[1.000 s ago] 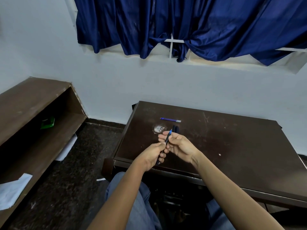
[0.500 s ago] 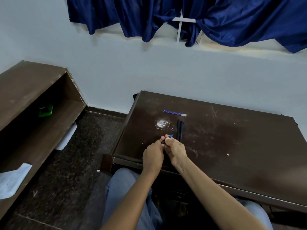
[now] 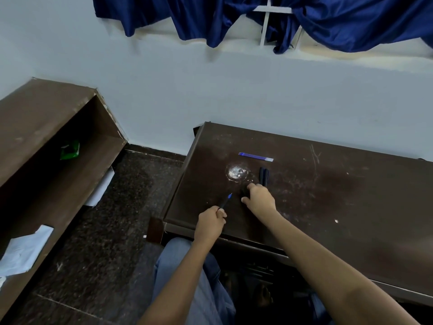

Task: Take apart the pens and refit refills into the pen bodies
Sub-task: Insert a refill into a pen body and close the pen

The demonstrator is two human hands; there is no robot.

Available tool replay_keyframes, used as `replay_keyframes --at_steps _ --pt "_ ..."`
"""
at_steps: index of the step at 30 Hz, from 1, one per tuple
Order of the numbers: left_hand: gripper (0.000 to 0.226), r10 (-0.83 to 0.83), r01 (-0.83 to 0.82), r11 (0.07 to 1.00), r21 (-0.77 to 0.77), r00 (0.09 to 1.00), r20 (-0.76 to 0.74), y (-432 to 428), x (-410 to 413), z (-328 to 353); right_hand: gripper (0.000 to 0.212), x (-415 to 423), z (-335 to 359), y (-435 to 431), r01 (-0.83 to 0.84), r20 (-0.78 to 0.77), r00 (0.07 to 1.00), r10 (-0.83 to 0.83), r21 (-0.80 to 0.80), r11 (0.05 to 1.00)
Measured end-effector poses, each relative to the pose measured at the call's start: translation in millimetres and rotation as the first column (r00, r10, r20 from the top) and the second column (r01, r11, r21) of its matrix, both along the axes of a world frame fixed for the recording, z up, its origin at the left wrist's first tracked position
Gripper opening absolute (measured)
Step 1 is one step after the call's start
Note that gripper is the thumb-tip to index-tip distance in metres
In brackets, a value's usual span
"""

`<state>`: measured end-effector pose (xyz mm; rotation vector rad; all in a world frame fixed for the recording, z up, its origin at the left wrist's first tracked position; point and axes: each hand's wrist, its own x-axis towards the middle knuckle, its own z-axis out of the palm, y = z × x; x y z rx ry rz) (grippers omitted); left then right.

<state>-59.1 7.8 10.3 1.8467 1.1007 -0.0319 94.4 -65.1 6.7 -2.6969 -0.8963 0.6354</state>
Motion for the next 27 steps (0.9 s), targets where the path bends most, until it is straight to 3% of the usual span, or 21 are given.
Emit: replay_keyframes --at_steps 5,9,11,22,27 --pt "0.023 -0.023 0.023 0.999 0.023 1.0 -0.01 6.3 -5.0 2.0 0.03 -10.5 -9.8 -0.8 -0.081 0.063 0.995 0.081 -0.002 0.997" --pt "0.022 -0.042 0.042 0.998 0.045 0.999 0.001 12.8 -10.7 5.4 0.023 -7.7 -5.1 -9.3 0.05 -0.187 0.982 0.012 0.324 0.945" --pt "0.022 -0.052 0.052 0.997 0.057 0.999 -0.003 15.8 -12.4 7.7 0.024 -3.6 4.4 -15.7 0.056 -0.244 0.969 0.05 0.409 0.911" --pt "0.025 -0.132 0.13 0.987 0.091 0.991 0.017 8.3 -9.9 24.3 0.025 3.1 51.8 -27.6 -0.174 -0.077 0.967 0.244 0.499 0.849" --pt "0.026 -0.167 0.163 0.983 0.087 0.985 0.045 6.1 -9.5 29.4 0.025 -1.5 60.7 -24.3 -0.367 -0.028 0.908 0.418 0.427 0.826"
